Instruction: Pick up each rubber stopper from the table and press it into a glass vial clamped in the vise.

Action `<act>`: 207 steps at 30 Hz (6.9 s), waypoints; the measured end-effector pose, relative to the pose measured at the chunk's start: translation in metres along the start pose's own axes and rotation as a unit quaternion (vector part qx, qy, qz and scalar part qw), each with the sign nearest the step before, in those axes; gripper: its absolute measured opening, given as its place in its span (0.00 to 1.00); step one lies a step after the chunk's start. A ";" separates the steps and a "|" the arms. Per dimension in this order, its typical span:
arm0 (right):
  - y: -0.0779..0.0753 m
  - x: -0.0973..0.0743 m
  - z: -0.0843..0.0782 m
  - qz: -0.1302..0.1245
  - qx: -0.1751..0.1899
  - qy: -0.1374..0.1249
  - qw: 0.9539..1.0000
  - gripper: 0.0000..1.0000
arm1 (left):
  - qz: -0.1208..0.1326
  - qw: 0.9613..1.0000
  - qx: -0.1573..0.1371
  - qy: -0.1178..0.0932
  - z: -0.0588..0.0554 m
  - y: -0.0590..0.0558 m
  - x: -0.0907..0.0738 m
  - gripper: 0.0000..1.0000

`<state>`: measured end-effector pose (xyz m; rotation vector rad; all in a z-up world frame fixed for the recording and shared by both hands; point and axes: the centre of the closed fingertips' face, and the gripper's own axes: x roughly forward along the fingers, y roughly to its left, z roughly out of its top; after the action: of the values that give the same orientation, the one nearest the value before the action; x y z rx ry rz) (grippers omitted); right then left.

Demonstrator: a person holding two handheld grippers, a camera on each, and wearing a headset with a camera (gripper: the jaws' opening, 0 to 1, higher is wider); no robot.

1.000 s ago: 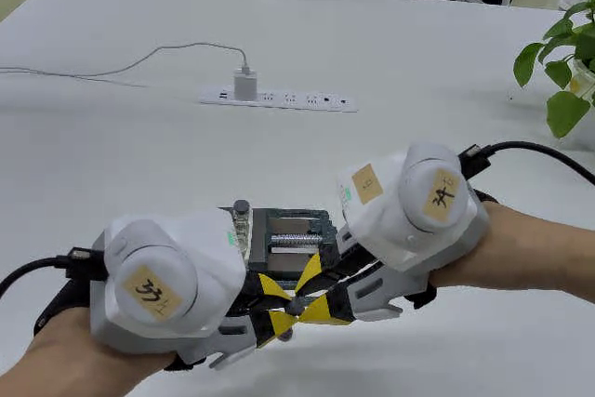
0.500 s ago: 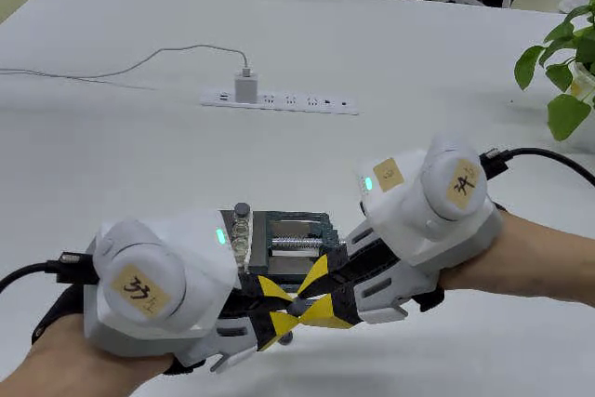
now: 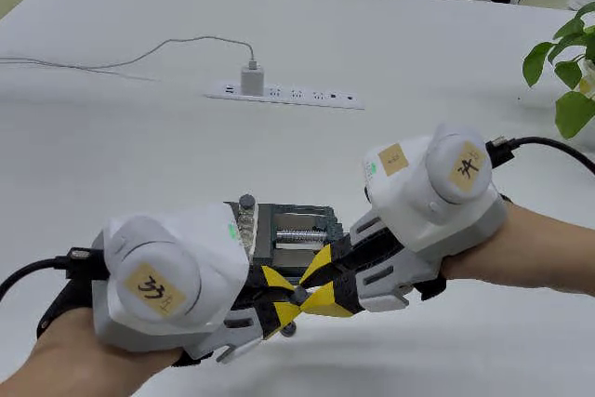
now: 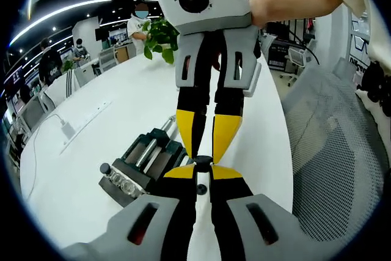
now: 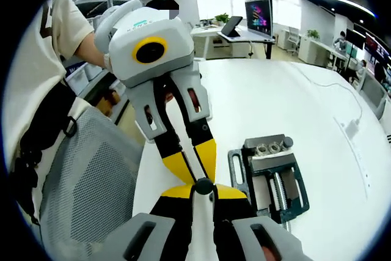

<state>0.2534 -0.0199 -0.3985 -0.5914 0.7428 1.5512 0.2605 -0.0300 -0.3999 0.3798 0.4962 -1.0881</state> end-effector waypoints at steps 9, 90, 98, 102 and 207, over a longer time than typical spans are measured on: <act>0.002 0.000 -0.003 0.007 -0.006 0.008 1.000 0.07 | -0.003 1.000 0.005 0.000 -0.001 -0.002 0.003 0.04; -0.111 0.044 0.039 0.055 -0.289 0.256 0.921 0.07 | 0.155 0.977 -0.143 0.003 -0.074 0.048 -0.052 0.85; -0.109 0.050 0.036 0.058 -0.286 0.269 0.918 0.07 | 0.154 0.977 -0.147 0.001 -0.074 0.046 -0.052 0.85; -0.111 0.054 0.034 0.059 -0.279 0.272 0.919 0.07 | 0.154 0.976 -0.151 0.001 -0.076 0.045 -0.053 0.85; -0.110 0.037 0.043 0.025 -0.122 0.217 0.968 0.08 | 0.144 0.971 -0.189 0.006 -0.093 0.041 -0.047 0.82</act>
<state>0.3605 0.0414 -0.4105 -1.1274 0.9015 1.5894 0.2618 0.0705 -0.4489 0.1161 0.6238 -0.6916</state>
